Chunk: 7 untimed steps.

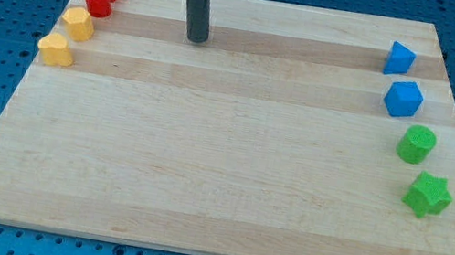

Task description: Push the red star down a bit

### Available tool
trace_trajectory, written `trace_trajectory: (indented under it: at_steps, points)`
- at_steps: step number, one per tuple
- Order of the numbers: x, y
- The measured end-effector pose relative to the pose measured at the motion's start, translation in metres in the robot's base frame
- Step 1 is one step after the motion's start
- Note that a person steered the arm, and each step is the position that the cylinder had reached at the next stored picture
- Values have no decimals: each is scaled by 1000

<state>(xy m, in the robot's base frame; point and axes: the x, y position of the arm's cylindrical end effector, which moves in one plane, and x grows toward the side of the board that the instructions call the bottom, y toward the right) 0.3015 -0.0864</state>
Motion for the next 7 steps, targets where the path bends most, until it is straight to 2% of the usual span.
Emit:
trace_trajectory:
  at_steps: [1,3,5,7]
  points:
    - [0,0]
    - [62,33]
    - [-99,-11]
    - [-110,-58]
